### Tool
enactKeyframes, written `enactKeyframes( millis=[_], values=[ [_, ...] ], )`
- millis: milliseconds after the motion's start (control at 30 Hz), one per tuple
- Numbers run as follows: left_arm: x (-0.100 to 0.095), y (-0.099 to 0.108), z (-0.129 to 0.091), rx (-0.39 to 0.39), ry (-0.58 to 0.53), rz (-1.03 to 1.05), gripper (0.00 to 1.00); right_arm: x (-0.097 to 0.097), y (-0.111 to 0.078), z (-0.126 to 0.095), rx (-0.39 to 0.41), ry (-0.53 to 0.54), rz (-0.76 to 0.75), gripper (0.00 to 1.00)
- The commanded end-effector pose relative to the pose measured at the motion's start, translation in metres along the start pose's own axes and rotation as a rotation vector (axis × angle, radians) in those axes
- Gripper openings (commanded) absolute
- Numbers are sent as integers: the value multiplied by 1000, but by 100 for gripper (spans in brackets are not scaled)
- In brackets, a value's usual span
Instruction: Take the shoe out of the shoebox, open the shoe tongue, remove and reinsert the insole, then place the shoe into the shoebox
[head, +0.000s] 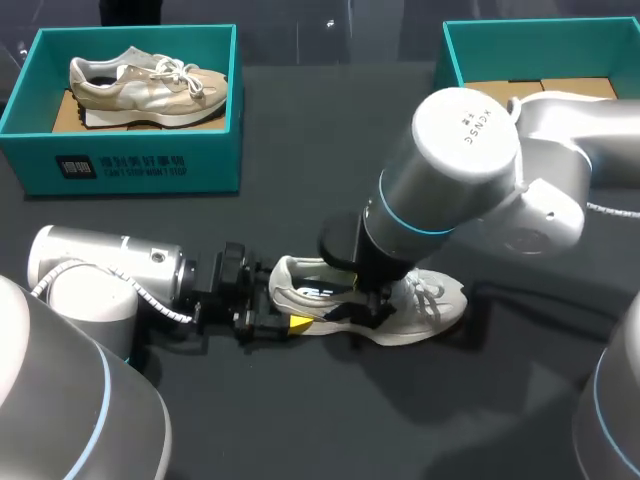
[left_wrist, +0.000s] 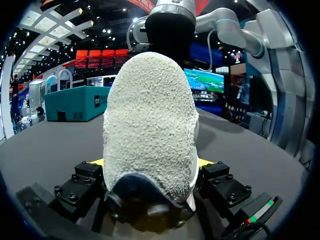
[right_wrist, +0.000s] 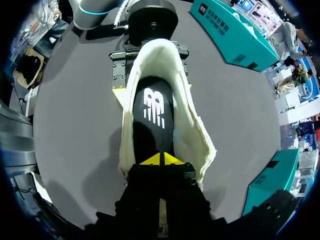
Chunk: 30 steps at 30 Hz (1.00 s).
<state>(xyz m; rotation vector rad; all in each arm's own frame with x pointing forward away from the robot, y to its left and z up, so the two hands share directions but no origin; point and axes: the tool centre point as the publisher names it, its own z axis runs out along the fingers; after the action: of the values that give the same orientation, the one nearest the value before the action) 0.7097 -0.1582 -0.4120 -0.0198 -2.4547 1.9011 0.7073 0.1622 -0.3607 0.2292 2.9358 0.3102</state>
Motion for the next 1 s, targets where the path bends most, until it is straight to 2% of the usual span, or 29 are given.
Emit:
enactKeyframes(
  millis=[33, 133, 267, 567, 733, 900, 1000],
  values=[
    [-1, 2, -1, -1, 0, 0, 0, 0, 21, 11, 107, -8, -6, 0],
    [-1, 2, -1, -1, 0, 0, 0, 1, 24, 16, 119, -11, -11, 2],
    [-1, 2, -1, -1, 0, 0, 0, 3, 22, 24, 125, -17, -5, 16],
    [-1, 2, -1, -1, 0, 0, 0, 5, 7, 37, 110, -19, 35, 30],
    [-1, 2, -1, -1, 0, 0, 0, 3, -2, 40, 103, -22, 61, 42],
    [-1, 2, -1, -1, 0, 0, 0, -2, -7, 41, 109, -17, 73, 47],
    [-1, 2, -1, -1, 0, 0, 0, -6, -7, 46, 111, 22, 62, 48]
  ],
)
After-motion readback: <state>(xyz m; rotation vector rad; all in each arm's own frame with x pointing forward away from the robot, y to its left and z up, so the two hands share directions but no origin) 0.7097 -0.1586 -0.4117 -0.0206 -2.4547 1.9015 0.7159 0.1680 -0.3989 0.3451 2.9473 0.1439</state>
